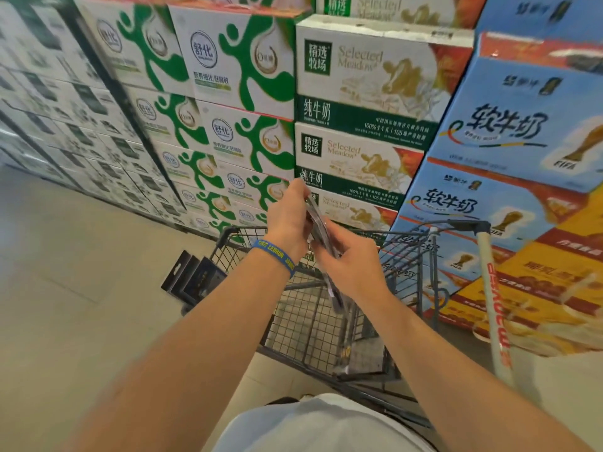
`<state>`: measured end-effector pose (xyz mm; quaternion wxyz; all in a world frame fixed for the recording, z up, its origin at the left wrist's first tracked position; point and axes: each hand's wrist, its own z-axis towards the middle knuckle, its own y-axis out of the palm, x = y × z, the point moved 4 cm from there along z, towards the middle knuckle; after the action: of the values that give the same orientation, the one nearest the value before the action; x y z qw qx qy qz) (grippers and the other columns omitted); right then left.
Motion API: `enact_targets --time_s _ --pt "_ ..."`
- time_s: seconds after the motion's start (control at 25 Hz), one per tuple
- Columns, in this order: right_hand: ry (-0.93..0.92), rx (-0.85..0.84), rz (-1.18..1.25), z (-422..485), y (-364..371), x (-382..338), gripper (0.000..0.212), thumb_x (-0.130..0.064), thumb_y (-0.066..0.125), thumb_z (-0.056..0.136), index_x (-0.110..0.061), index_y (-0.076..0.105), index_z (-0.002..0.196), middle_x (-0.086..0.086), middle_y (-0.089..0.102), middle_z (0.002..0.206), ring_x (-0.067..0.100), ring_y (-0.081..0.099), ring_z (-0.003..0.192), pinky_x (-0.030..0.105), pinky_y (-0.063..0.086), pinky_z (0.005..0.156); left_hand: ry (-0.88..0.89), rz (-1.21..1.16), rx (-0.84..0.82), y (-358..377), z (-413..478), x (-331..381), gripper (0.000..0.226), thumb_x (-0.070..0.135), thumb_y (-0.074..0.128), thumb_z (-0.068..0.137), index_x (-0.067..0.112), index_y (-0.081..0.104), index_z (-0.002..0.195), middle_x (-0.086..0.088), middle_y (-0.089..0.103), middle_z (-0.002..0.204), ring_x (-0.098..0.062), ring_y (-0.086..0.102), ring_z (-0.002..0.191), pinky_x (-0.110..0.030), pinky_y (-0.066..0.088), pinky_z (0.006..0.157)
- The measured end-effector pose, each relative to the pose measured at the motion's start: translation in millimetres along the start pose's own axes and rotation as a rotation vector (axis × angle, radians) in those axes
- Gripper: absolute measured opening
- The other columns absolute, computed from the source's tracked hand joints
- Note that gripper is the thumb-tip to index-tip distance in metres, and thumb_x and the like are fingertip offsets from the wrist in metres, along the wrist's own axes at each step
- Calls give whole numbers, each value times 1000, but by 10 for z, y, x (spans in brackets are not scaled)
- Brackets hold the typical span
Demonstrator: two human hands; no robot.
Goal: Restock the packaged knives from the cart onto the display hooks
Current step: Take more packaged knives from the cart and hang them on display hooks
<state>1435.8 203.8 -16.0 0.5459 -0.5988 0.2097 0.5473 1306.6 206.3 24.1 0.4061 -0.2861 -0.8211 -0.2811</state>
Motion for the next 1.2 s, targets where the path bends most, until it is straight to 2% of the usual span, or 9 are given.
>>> enact_targets --time_s 0.2,0.36,0.52,0.6,0.72,0.84,0.96,1.08,1.2 --pt "91 100 47 55 -221 73 13 -34 62 99 -32 72 92 -23 68 70 3 57 57 31 43 56 246 333 -178 -61 37 54 31 49 62 76 18 63 75 2 63 72 -12 57 61 -27 48 58" --pt "213 169 402 181 -754 43 14 -25 60 103 -25 74 101 -10 79 100 10 73 98 34 56 84 484 780 -118 -377 44 -21 54 70 56 83 26 61 114 7 60 116 -7 58 98 -28 46 80" --pt "143 152 727 455 -1281 -377 19 -33 63 99 -24 78 105 6 77 116 31 68 117 54 49 107 288 775 -428 -149 -214 -154 81 74 53 79 22 49 141 8 51 140 0 50 115 -25 38 97" --pt "137 250 739 567 -1525 -512 26 -41 66 94 -21 77 105 7 77 115 31 67 118 55 48 108 285 681 -447 89 -376 -37 77 75 62 75 21 61 130 8 62 130 -4 59 113 -33 41 104" --pt "176 362 716 569 -1860 -418 30 -41 62 100 -17 75 112 4 79 109 23 72 108 50 55 101 432 629 -404 457 -663 -65 61 71 58 77 15 72 97 10 73 91 -5 68 86 -25 48 84" --pt "243 377 563 268 -2133 -127 44 -60 55 96 -24 73 113 -3 77 109 16 71 107 44 57 98 425 439 -338 765 -896 -463 78 65 64 77 -10 64 102 -17 67 90 -27 64 85 -46 52 85" --pt "288 198 361 -279 -2133 252 50 -71 72 78 -36 66 113 -20 76 95 -5 70 81 17 55 65 361 386 -232 985 -1040 -738 85 70 66 74 -10 62 104 -35 64 103 -48 64 98 -61 51 92" --pt "329 173 404 -712 -2180 554 50 -63 82 70 -36 66 109 -16 77 95 4 74 83 22 58 64 324 398 -192 1211 -1149 -872 75 76 72 63 4 59 83 -18 63 80 -32 62 73 -48 54 70" --pt "325 295 389 -930 -2617 612 53 -70 78 67 -41 65 109 -16 76 96 6 73 85 27 59 69 418 564 -239 1454 -1270 -916 55 75 74 59 23 57 54 3 49 50 -12 44 48 -28 36 44"
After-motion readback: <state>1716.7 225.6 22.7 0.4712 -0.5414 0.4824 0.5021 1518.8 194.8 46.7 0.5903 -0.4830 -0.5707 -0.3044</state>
